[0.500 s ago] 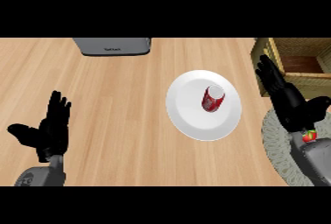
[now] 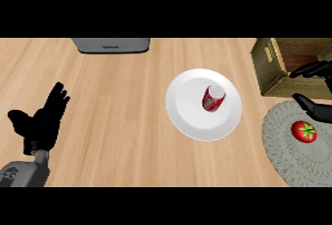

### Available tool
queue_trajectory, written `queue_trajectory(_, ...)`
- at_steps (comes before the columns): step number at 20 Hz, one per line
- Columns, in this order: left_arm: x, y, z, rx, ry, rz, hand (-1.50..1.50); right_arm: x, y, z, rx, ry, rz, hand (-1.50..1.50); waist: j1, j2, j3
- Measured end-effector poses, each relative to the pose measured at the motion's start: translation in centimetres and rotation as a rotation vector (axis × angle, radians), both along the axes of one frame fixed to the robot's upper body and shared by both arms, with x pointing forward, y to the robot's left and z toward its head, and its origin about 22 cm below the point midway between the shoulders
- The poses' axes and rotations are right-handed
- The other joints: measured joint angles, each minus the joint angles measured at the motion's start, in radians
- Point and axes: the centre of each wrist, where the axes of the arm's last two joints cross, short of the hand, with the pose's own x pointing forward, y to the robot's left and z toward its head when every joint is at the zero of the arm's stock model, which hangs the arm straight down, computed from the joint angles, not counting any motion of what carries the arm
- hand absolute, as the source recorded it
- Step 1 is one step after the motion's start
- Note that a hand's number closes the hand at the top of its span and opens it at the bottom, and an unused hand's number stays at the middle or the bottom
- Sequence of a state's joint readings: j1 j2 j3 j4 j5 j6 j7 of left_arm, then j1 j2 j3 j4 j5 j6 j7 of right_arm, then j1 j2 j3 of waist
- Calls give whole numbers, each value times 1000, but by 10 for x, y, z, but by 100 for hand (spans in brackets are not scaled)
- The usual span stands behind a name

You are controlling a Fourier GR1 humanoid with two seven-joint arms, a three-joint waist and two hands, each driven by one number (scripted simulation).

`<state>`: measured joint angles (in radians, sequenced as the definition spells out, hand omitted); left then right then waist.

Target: Pick the tomato from the placemat and place it in the basket

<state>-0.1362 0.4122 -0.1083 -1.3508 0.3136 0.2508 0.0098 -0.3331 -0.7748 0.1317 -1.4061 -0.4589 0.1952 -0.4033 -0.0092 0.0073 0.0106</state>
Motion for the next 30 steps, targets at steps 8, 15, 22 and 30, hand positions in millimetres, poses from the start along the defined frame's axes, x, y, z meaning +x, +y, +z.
queue_trajectory(8, 15, 9, 28, 31, 69, -79, 0, -18, 18, -33, -133, -156, 10, -150, 3, -7, -8)
queue_trajectory(15, 16, 13, 25, 28, 81, -80, 0, -22, 7, 41, -412, -5, -99, -150, -4, -12, -14)
queue_trajectory(22, 18, 11, 23, 36, 81, -84, 0, -26, -24, 135, -807, 93, -392, -150, 2, -10, -15)
queue_trajectory(30, 18, 9, 34, 28, 86, -101, 0, -33, -57, 178, -967, 340, -314, -150, 13, -8, -12)
